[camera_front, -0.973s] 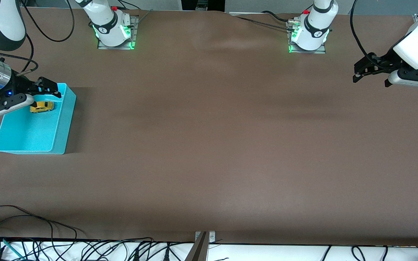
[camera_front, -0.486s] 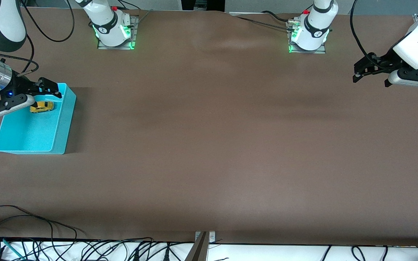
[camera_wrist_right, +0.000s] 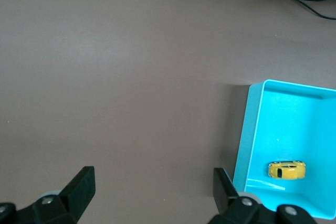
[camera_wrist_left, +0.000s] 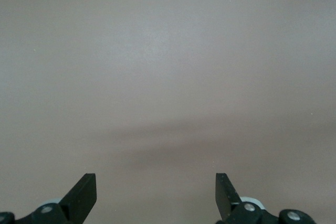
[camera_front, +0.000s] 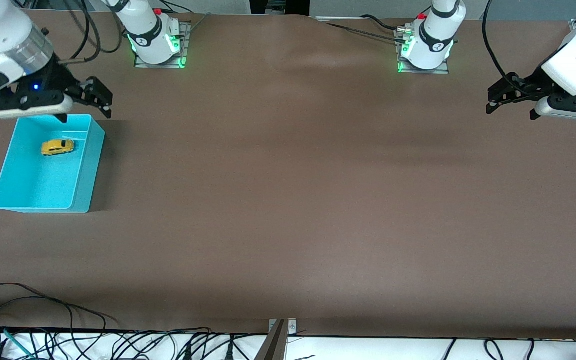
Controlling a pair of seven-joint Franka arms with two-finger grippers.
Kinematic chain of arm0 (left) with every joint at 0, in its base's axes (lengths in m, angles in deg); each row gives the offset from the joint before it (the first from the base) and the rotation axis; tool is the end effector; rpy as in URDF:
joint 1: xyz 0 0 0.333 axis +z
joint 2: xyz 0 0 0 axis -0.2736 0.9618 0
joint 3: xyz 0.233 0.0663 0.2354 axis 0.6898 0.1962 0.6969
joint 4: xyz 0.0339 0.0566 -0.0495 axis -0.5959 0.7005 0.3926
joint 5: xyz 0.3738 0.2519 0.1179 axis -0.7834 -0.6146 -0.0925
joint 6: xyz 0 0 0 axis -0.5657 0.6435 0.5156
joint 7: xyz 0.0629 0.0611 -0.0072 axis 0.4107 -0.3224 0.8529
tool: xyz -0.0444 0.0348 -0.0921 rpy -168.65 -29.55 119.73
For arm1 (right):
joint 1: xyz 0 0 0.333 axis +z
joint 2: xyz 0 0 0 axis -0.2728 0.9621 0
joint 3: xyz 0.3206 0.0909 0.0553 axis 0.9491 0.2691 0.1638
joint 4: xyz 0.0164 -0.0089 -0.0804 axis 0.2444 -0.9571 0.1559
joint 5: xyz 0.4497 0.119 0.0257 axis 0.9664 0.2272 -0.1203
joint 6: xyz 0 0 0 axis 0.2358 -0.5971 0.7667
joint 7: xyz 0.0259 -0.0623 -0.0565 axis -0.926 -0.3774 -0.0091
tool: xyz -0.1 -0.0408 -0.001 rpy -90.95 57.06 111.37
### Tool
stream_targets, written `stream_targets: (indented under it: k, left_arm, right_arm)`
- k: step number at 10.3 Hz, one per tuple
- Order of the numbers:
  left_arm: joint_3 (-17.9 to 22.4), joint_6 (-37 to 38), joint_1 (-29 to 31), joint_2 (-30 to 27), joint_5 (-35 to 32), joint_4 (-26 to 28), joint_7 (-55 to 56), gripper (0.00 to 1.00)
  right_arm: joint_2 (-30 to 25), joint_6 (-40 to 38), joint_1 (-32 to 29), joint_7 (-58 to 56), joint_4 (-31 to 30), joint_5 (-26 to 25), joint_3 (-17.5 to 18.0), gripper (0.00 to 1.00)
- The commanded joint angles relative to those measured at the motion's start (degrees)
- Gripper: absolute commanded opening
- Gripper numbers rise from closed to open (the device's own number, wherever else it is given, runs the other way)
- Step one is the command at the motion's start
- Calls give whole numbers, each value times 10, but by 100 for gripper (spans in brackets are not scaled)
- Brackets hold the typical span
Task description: Wind up and store yellow beetle car
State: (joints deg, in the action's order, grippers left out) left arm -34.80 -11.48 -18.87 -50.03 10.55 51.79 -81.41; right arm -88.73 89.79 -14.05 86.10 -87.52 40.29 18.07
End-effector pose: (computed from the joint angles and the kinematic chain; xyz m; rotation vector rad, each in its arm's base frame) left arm 0.6007 -0.0537 0.6399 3.0947 -0.1648 -0.0365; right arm 0.5857 0.1147 0.6138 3.0989 0.2117 0.1535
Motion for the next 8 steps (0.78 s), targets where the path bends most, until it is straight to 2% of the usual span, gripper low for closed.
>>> stream_targets:
  k: [1,8]
  left_arm:
    - [-1,12,1,4,-7,-16,2,100]
    - [-1,12,1,4,-7,-16,2,100]
  right_arm:
    - [14,-2,-7,0,1,-8,-11,100]
    - [13,-14,-8,0,1,-1,-12,100]
